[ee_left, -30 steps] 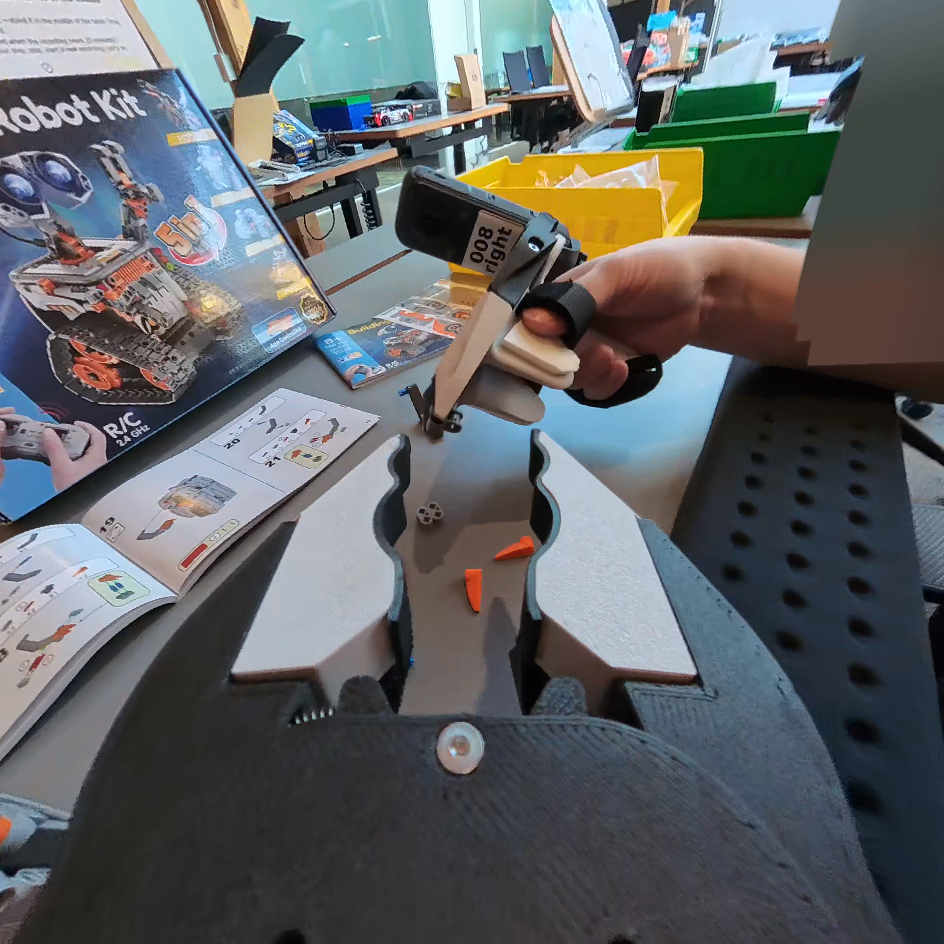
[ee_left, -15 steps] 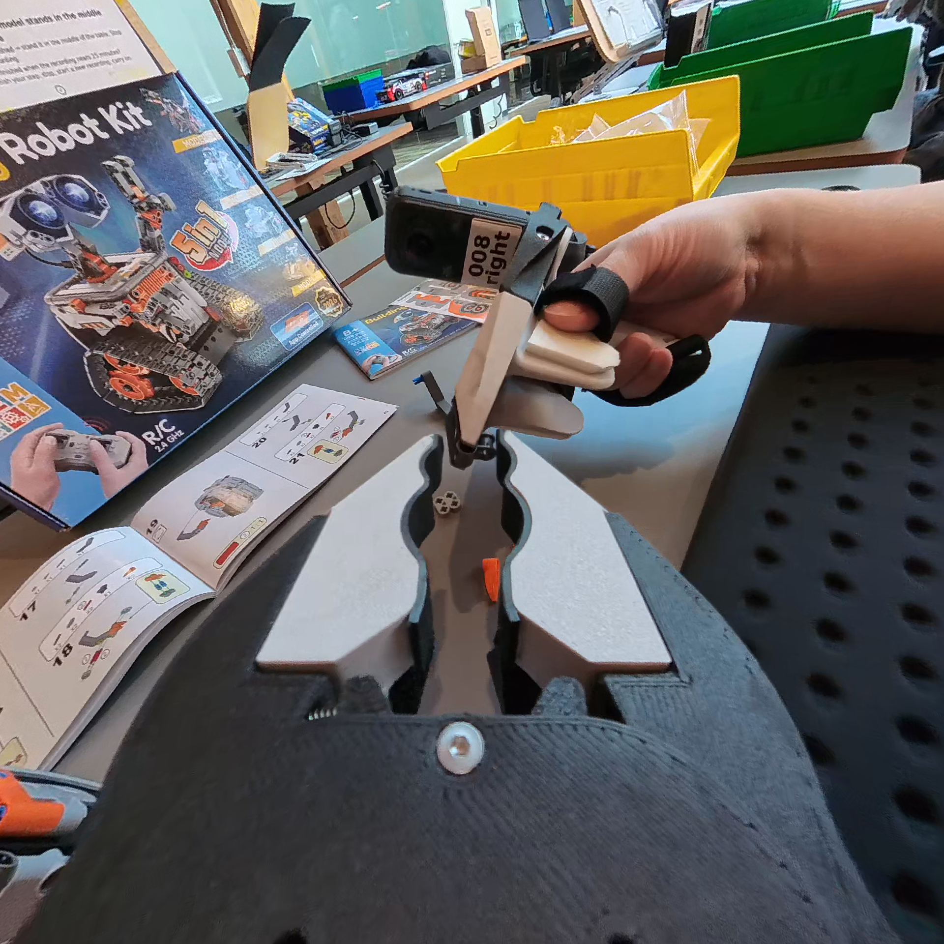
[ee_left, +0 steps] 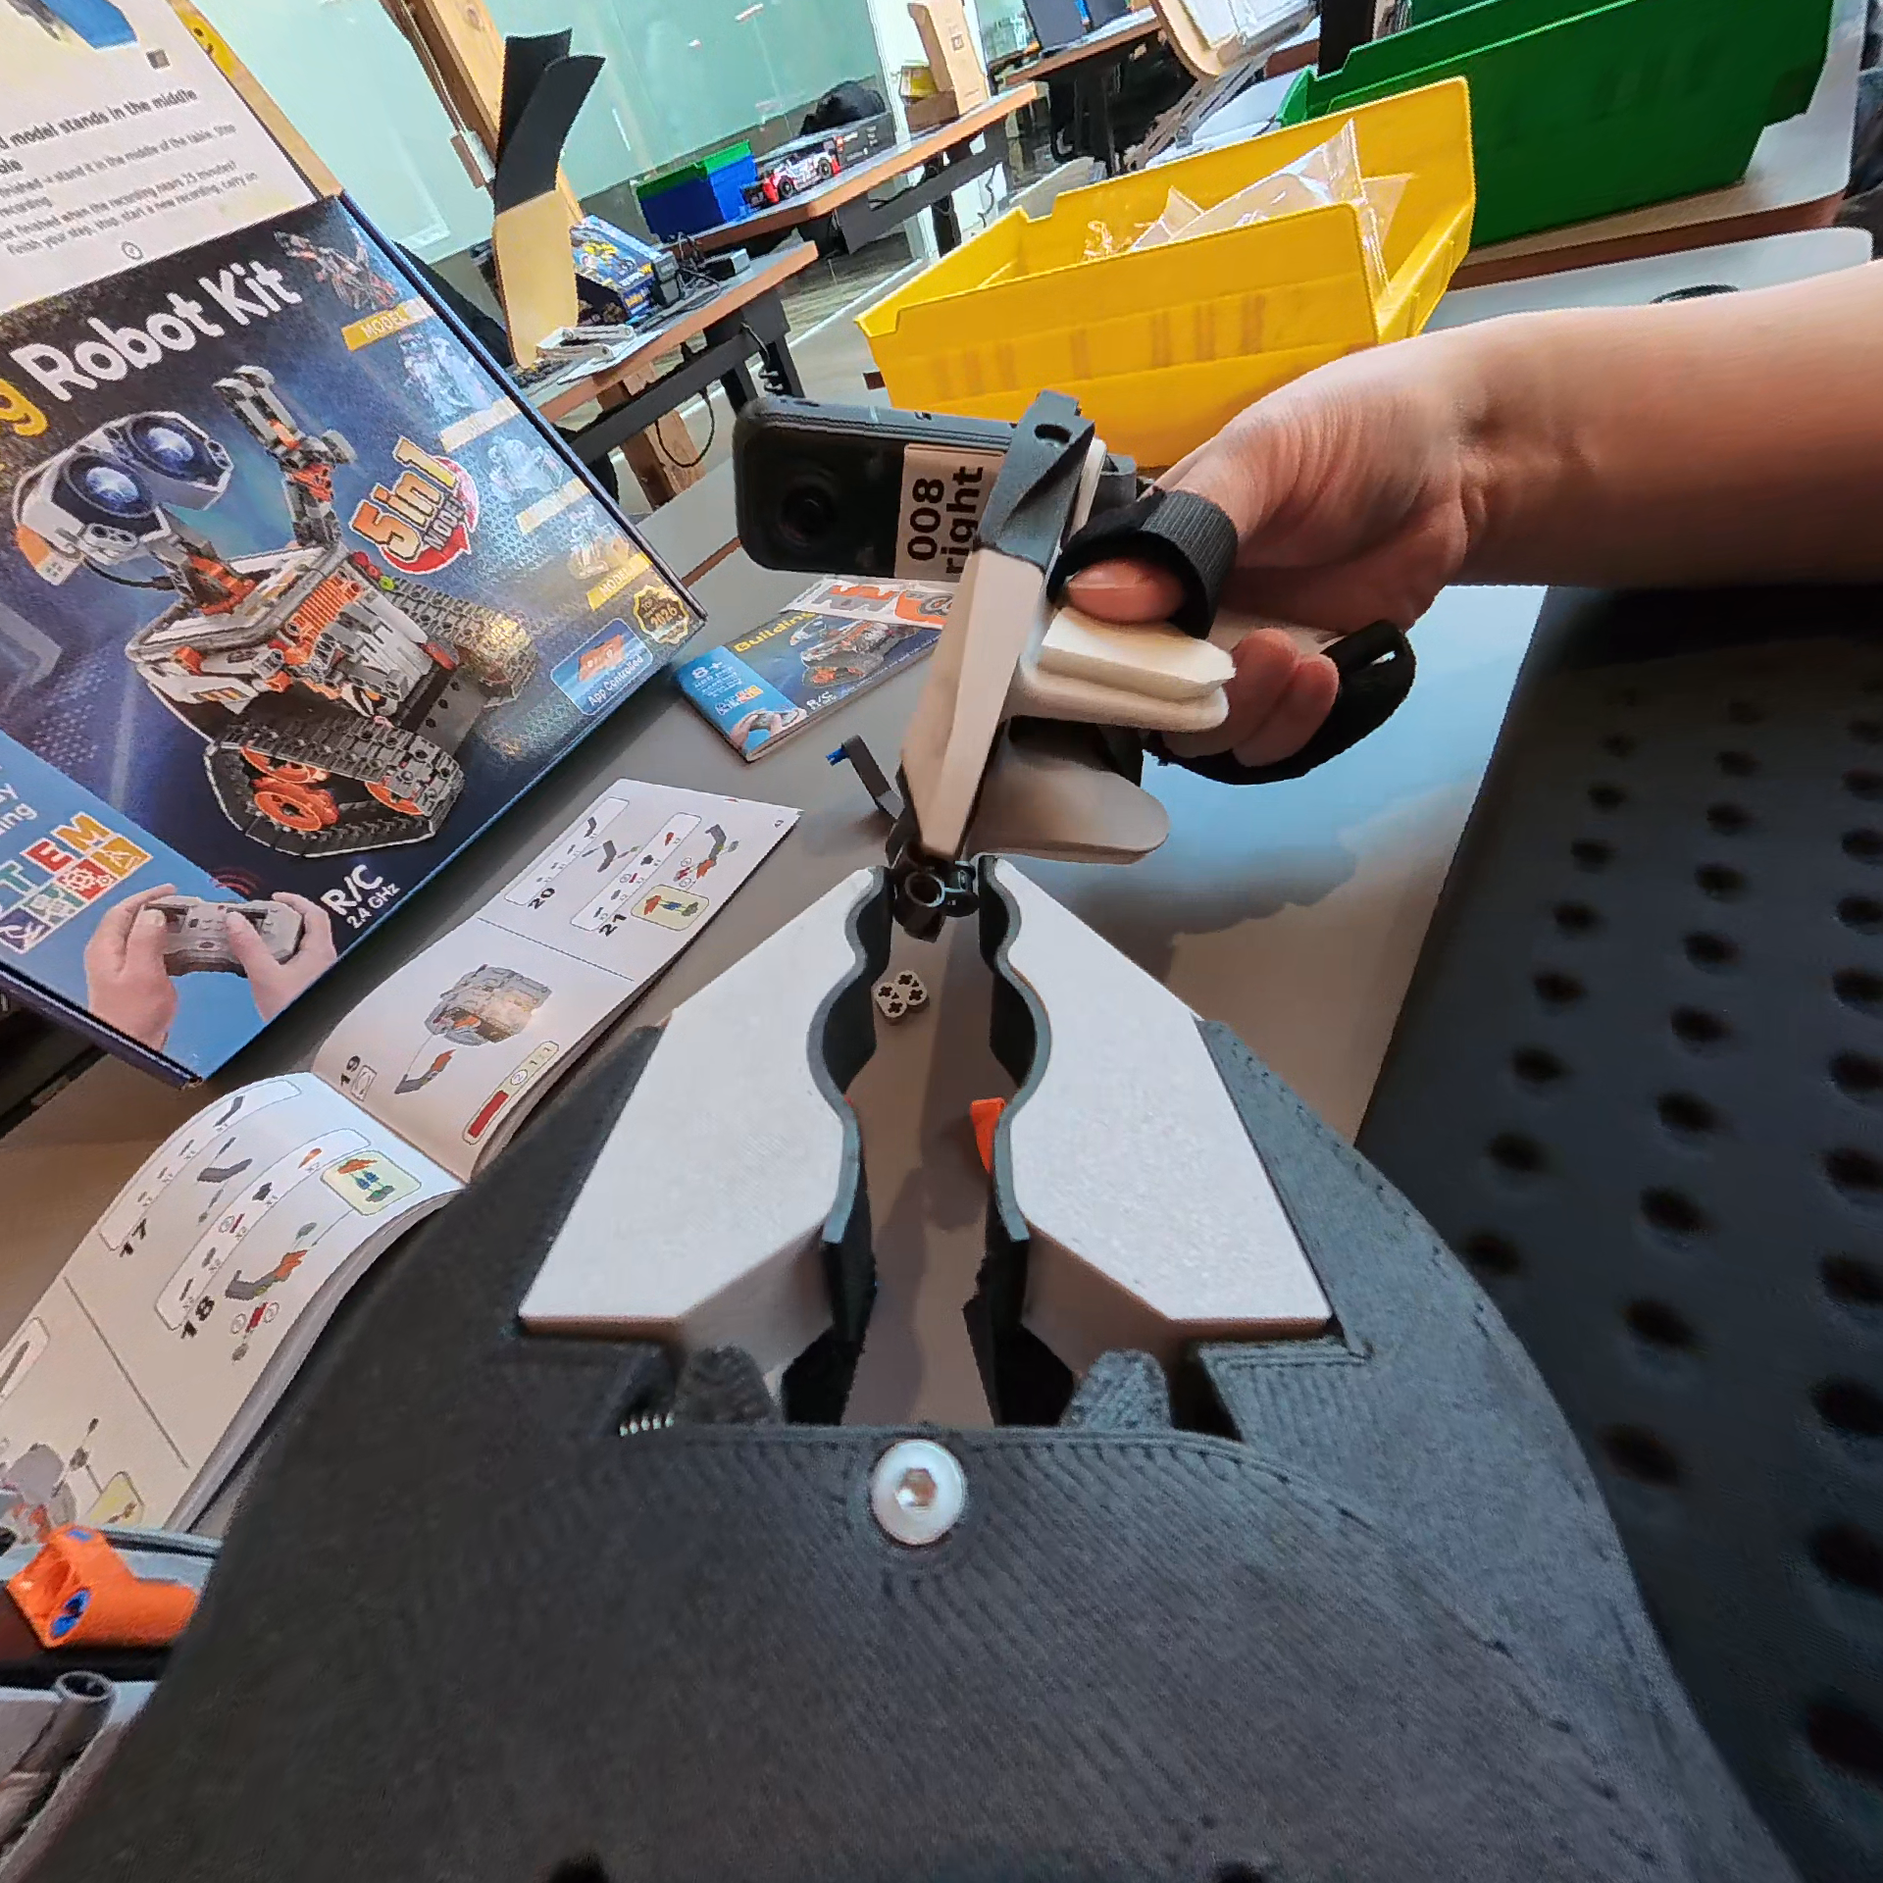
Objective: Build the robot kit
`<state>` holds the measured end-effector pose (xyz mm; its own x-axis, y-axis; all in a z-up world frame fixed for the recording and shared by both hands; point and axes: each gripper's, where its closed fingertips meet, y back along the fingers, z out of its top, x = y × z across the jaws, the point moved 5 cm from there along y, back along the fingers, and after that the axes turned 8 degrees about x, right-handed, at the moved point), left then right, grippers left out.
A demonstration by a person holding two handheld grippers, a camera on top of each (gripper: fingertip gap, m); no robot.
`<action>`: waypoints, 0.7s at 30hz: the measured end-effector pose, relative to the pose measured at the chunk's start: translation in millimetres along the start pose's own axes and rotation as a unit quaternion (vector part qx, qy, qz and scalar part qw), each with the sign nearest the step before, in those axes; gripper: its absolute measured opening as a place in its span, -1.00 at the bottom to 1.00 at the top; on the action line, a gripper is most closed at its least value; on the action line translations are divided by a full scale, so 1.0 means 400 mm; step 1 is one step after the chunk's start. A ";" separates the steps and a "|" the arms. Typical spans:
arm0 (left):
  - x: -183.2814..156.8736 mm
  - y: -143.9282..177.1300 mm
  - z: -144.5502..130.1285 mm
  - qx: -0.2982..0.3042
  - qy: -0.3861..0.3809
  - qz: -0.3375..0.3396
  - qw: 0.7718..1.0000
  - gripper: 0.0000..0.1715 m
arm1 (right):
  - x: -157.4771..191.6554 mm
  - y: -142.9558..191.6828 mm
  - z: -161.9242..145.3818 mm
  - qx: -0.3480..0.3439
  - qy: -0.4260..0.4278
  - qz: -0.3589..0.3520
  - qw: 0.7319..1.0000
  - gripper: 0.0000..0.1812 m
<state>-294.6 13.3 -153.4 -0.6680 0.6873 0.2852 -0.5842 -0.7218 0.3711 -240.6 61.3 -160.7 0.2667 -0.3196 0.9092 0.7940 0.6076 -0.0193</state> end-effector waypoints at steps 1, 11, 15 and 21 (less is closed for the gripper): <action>-0.001 -0.001 0.000 0.002 -0.002 0.001 1.000 -0.83 | 0.000 0.001 0.000 0.003 0.002 -0.003 1.000 -0.83; -0.008 -0.005 -0.006 0.016 -0.026 0.009 1.000 -0.83 | -0.014 0.011 -0.013 0.046 0.005 -0.003 0.999 -0.80; -0.009 -0.008 -0.009 0.022 -0.030 0.011 0.999 -0.83 | -0.015 0.014 -0.012 0.049 0.018 -0.015 0.999 -0.86; -0.014 -0.010 -0.011 0.021 -0.023 -0.002 0.999 -0.83 | -0.014 0.015 -0.014 0.066 0.052 -0.042 0.996 -0.93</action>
<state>-290.6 12.1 -160.2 -0.6424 0.6944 0.3241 -0.5664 -0.7152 0.4095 -234.4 62.5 -168.3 0.2624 -0.4431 0.8572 0.7397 0.6628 0.1161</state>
